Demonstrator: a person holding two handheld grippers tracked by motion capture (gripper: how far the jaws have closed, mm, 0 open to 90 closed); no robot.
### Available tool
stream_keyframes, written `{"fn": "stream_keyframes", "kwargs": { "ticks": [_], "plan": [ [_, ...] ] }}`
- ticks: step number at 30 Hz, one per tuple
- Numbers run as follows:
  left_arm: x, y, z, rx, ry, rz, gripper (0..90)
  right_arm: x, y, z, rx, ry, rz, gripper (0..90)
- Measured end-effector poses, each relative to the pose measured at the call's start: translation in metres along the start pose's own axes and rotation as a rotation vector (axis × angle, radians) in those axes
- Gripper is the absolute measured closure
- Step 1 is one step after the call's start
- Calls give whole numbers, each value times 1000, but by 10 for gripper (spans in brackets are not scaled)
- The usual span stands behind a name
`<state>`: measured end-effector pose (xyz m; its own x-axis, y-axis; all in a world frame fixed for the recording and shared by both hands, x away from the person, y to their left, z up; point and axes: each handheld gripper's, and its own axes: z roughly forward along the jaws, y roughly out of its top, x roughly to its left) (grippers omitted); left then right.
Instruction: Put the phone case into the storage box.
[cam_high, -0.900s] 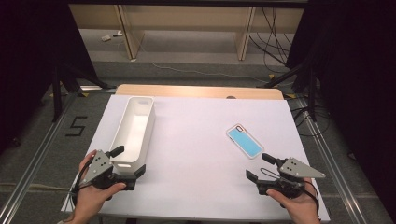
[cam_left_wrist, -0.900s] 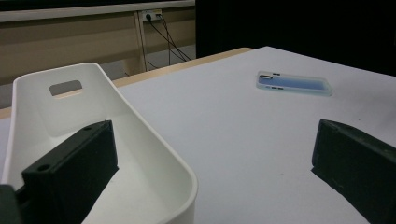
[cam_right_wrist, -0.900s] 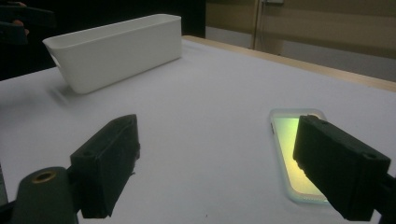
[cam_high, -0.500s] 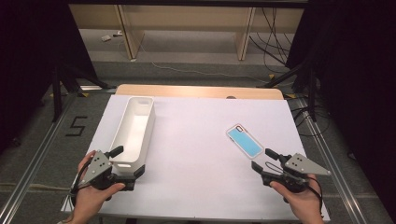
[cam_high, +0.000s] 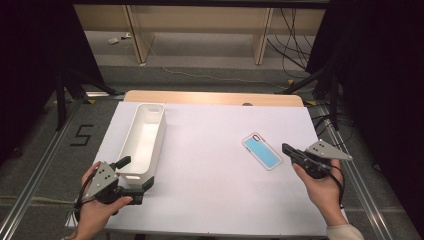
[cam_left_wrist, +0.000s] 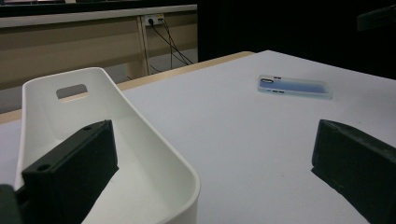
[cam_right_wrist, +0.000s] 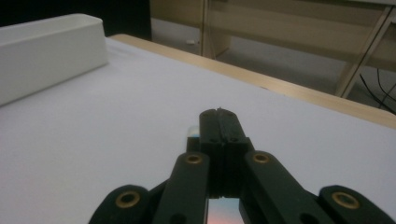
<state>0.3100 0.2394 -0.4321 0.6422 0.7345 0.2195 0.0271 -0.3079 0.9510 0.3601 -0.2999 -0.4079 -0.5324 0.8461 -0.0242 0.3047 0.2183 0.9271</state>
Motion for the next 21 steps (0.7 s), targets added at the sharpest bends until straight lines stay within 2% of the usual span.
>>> {"fn": "stream_keyframes", "kwargs": {
  "ticks": [3, 5, 6, 8, 9, 10, 12, 13, 14, 16, 18, 20, 21],
  "plan": [
    [0, 0, 0, 0, 1, 1, 0, -5, 1, 11, 58, -10, 18, 900],
    [0, 0, 0, -1, 1, 0, 0, -9, 0, 18, 70, -23, -1, 900],
    [0, 0, 0, 0, 1, 1, 0, -10, 0, 21, 100, -21, 15, 900],
    [0, 0, 0, -1, 1, 1, 0, -13, -1, 27, 114, -23, 28, 900],
    [0, 0, 0, -1, 1, 1, 0, -16, -2, 28, 130, -33, 13, 900],
    [0, 0, 0, -1, 1, 1, 0, -17, -2, 30, 141, -37, 25, 900],
    [0, 0, 0, -1, 0, 0, 0, -21, -4, 35, 159, -49, 19, 900],
    [0, 0, 0, 0, 0, 0, 0, -22, -5, 38, 176, -39, 39, 900],
    [0, 0, 0, 0, 1, 1, 0, -24, -5, 38, 208, -50, 40, 900],
    [0, 0, 0, -1, 1, 1, 0, -28, -8, 45, 205, -61, 37, 900],
    [0, 0, 0, -1, 1, 1, 0, -31, -9, 47, 245, -70, 44, 900],
    [0, 0, 0, -1, 0, 1, 0, -34, -11, 53, 252, -77, 59, 900],
    [0, 0, 0, -1, 0, 1, 0, -37, -12, 55, 259, -79, 47, 900]
  ]
}}
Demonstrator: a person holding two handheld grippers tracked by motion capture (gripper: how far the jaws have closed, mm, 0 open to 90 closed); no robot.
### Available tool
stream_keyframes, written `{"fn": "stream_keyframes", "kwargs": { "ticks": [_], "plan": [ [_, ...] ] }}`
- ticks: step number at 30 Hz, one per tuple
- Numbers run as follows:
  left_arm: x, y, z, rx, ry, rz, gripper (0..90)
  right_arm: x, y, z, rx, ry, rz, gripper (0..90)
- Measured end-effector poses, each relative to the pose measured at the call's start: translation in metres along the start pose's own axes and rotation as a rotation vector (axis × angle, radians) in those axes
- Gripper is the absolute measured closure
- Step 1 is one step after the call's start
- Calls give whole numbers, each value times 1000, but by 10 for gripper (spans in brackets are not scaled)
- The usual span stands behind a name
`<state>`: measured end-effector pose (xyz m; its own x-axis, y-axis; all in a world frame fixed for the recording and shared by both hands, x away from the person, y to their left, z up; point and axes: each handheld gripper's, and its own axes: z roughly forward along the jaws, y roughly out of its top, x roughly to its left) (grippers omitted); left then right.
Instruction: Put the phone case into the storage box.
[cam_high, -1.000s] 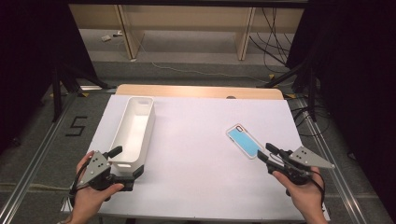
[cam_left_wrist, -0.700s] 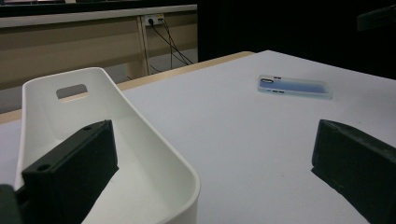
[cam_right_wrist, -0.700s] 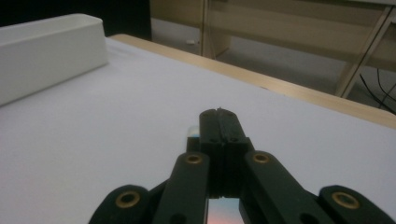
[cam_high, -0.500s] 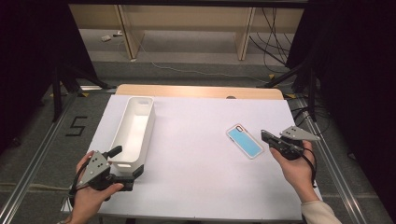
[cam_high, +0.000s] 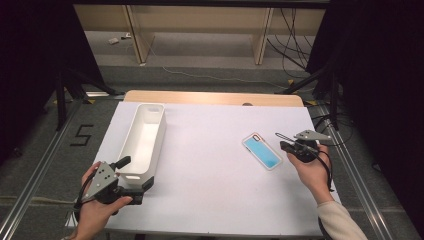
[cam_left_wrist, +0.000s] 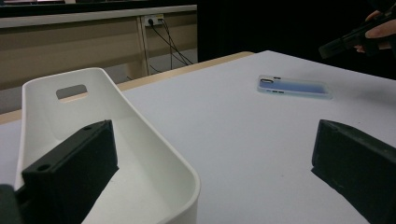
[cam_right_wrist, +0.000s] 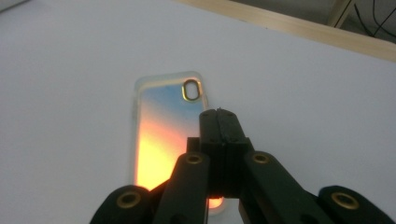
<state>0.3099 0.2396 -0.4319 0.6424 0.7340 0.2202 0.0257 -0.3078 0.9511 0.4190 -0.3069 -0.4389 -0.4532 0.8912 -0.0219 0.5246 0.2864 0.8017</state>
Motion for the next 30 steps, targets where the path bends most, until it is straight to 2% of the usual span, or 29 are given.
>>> {"fn": "stream_keyframes", "kwargs": {
  "ticks": [4, 5, 6, 8, 9, 10, 11, 13, 14, 16, 17, 18, 20, 21, 23, 24, 27, 28, 30],
  "plan": [
    [0, 0, 0, -1, 1, 0, 0, -7, -2, 10, 31, -19, -21, 900],
    [0, 0, 0, -1, 2, 0, 0, -7, -2, 12, 27, -21, -7, 900],
    [0, 0, 0, -1, 2, 0, 0, -7, -1, 11, 61, -22, 10, 900],
    [0, 0, 0, -1, 2, 0, 0, -8, 0, 14, 47, -16, 13, 900],
    [0, 0, 0, -1, 1, 0, 0, -11, -1, 16, 26, -20, -21, 900],
    [0, 0, 0, -1, 1, 0, 0, -9, 0, 15, 50, -17, 6, 900],
    [0, 0, 0, 0, 2, 0, 0, -9, 0, 15, 67, -24, 5, 900],
    [0, 0, 0, 0, 2, 0, 0, -10, -1, 17, 56, -26, -6, 900],
    [0, 0, 0, 0, 2, 0, 0, -10, 0, 17, 82, -31, 7, 900],
    [0, 0, 0, 0, 2, 0, 0, -11, 0, 18, 84, -25, 9, 900],
    [0, 0, 0, -1, 2, 0, 0, -11, 0, 18, 109, -29, 29, 900],
    [0, 0, 0, -2, 2, 0, 0, -11, -1, 20, 101, -22, 36, 900],
    [0, 0, 0, -2, 1, 0, 0, -14, -2, 23, 82, -25, 9, 900],
    [0, 0, 0, -2, 2, -1, 0, -13, -2, 23, 111, -21, 21, 900],
    [0, 0, 0, -2, 2, 0, 0, -14, -2, 24, 114, -25, 20, 900],
    [1, 0, 1, -12, -4, 1, 0, -10, -1, 25, 130, -28, 78, 900],
    [0, 0, 0, -2, 2, 0, 0, -11, -2, 27, 149, -22, 74, 900],
    [0, 0, 0, -2, 2, 0, 0, -11, -2, 28, 154, -41, 60, 900],
    [1, 0, 1, -13, -5, 1, 0, -12, -1, 28, 177, -34, 71, 900]
  ]
}}
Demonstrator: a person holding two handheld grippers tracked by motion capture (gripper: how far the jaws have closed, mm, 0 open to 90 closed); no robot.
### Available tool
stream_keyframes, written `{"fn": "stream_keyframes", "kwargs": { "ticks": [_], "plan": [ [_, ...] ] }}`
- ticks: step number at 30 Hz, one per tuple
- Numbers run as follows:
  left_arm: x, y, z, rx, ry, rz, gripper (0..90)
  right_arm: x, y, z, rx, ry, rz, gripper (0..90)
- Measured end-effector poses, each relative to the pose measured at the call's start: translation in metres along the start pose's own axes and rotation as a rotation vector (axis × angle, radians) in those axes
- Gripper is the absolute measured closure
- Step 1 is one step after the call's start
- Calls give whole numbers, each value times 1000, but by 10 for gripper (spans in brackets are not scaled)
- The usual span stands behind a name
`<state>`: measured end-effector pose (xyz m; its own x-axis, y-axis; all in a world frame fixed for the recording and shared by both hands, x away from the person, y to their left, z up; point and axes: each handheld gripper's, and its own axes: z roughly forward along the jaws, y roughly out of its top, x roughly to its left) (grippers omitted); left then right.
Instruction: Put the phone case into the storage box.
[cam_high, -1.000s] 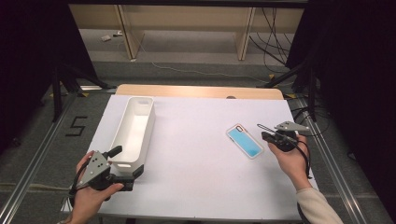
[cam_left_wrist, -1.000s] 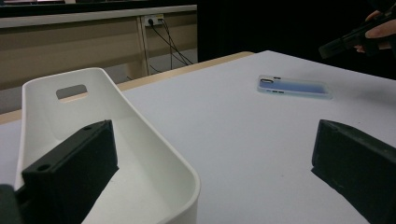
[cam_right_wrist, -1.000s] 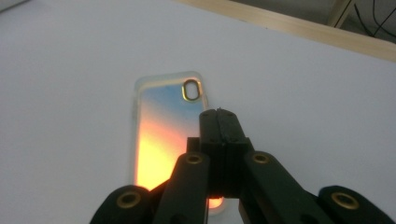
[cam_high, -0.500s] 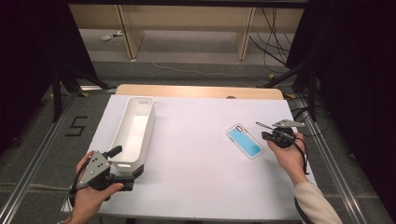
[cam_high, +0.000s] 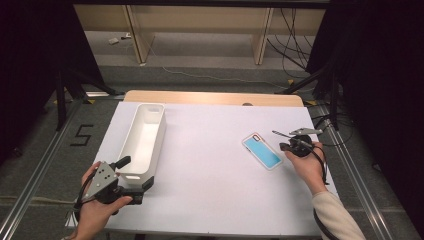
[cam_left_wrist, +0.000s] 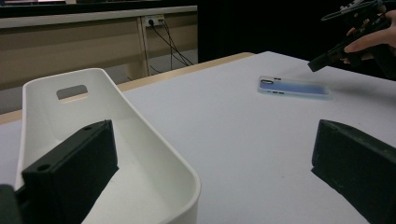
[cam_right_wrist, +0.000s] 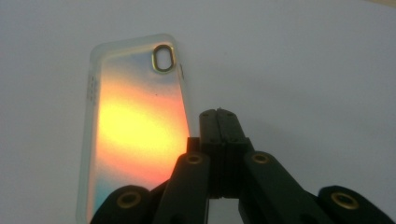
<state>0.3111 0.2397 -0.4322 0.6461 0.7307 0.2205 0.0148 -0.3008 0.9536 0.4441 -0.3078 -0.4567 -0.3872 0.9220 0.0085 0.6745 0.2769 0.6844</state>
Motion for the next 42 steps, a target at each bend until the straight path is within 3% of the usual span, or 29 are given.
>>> {"fn": "stream_keyframes", "kwargs": {
  "ticks": [3, 4, 5, 6, 7, 8, 11, 12, 13, 17, 18, 21, 22, 25, 27, 28, 29, 31, 33, 34, 39, 40, 42],
  "plan": [
    [0, 0, 0, 2, 2, -1, 0, 1, 0, 2, 5, 2, 18, 900],
    [0, 0, 0, 3, 3, -1, 0, -4, -1, 4, 11, -4, -42, 900],
    [0, 0, 0, 0, 0, 0, 0, -2, -1, 3, 36, 5, -3, 900],
    [0, 0, 0, 1, 1, -1, 0, -2, -1, 3, 36, 5, -3, 900],
    [0, 0, 0, -1, 1, -1, 0, 0, -2, 6, 17, -2, 27, 900],
    [0, 0, 0, -1, 1, -1, 0, -2, -1, 6, 31, 1, -1, 900],
    [0, 0, -1, 9, 7, -1, 0, -2, -1, 7, 25, 15, 7, 900],
    [0, 0, -1, 8, 6, -1, 0, 0, -1, 8, 32, 13, 32, 900],
    [0, 0, 0, -1, 1, 0, 0, -2, -1, 9, 30, 13, 11, 900],
    [0, 0, 0, 2, 4, -1, 0, -4, -3, 10, 57, 18, 1, 900],
    [0, 0, -1, 8, 6, -1, 0, -6, -4, 14, 32, 16, -21, 900],
    [0, 0, -1, 5, 7, -3, 0, -6, -4, 14, 39, 16, -19, 900],
    [0, 0, -1, 5, 6, -2, 0, -2, -4, 13, 69, 13, 38, 900],
    [0, 1, -1, 5, 5, -3, 0, -4, -5, 14, 73, 13, 10, 900],
    [0, 1, -1, 7, 6, -3, 0, -3, -6, 16, 83, 17, 25, 900],
    [0, 0, -1, 6, 6, -2, 0, -5, -7, 16, 76, 10, -9, 900],
    [0, 1, -1, 6, 6, -2, 0, -3, -6, 16, 93, 8, 18, 900],
    [0, 0, -1, 5, 6, -3, 0, -2, -6, 16, 95, 9, 27, 900],
    [0, 1, -1, 5, 6, -2, 0, -4, -7, 16, 95, 11, 6, 900],
    [0, 1, -1, 5, 7, -3, 0, -6, -7, 18, 78, 15, -36, 900],
    [0, 1, -1, 5, 7, -3, 0, -4, -7, 19, 91, 16, -26, 900],
    [0, 1, -1, 5, 7, -3, 0, -5, -7, 19, 87, 18, -52, 900],
    [0, 1, -1, 3, 7, -4, 0, -5, -7, 19, 86, 16, -48, 900]
  ]
}}
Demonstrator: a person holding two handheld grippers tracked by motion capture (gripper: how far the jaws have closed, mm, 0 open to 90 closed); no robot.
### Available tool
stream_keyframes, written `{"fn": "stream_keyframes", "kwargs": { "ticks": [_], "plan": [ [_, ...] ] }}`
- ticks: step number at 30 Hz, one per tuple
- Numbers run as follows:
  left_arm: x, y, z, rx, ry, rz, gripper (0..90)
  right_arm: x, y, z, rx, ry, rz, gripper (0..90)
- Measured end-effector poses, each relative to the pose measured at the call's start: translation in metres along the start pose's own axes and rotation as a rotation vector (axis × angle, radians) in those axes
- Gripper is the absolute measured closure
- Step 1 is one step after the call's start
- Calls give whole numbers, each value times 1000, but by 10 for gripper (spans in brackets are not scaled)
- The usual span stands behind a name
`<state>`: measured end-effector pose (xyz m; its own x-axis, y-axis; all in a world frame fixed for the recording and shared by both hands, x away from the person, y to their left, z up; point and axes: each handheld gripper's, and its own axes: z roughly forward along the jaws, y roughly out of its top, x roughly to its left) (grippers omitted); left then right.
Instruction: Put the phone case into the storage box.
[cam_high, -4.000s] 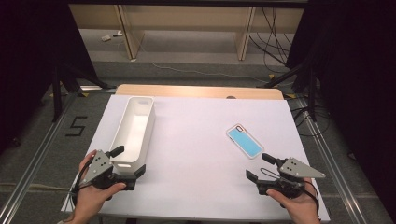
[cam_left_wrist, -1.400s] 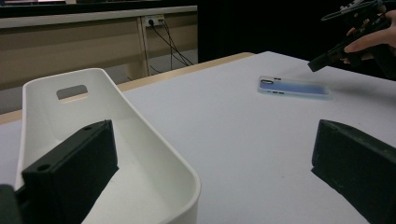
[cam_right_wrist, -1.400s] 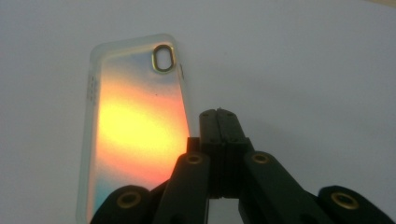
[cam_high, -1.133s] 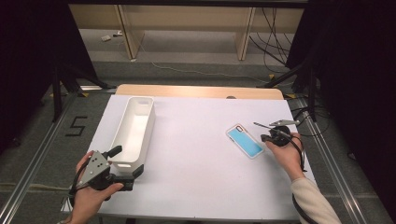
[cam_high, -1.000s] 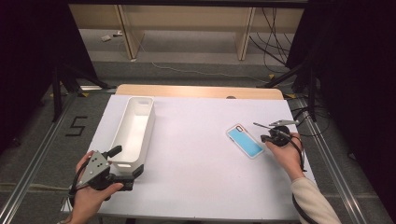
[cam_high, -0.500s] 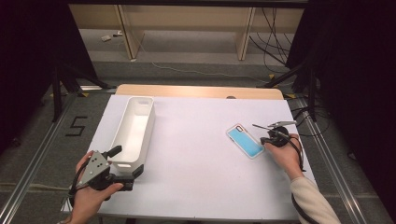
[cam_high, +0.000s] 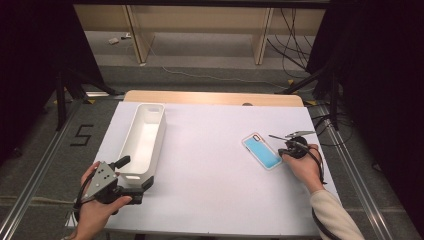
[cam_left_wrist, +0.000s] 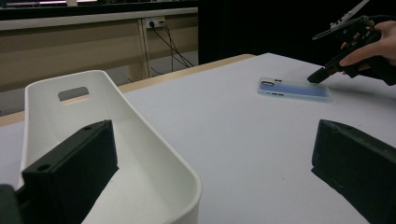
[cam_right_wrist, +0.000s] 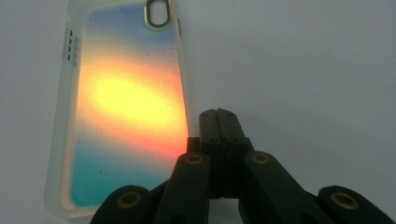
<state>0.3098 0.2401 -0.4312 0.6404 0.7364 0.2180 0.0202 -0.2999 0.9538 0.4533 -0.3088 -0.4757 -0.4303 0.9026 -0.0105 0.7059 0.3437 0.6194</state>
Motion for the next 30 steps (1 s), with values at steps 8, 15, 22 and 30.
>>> {"fn": "stream_keyframes", "kwargs": {
  "ticks": [8, 15, 22, 30],
  "plan": [
    [0, 0, 0, -2, 2, 5, 0, 5, 0, -3, 34, 4, 32, 900],
    [0, 0, 0, -1, 1, -1, 0, 8, 0, -2, 28, 9, 15, 900],
    [0, 0, 0, -1, 1, -1, 0, 9, -1, -3, 25, 7, 2, 900],
    [0, 0, 0, -2, 3, 4, 0, 11, -1, -4, 35, 11, 11, 900]
  ]
}}
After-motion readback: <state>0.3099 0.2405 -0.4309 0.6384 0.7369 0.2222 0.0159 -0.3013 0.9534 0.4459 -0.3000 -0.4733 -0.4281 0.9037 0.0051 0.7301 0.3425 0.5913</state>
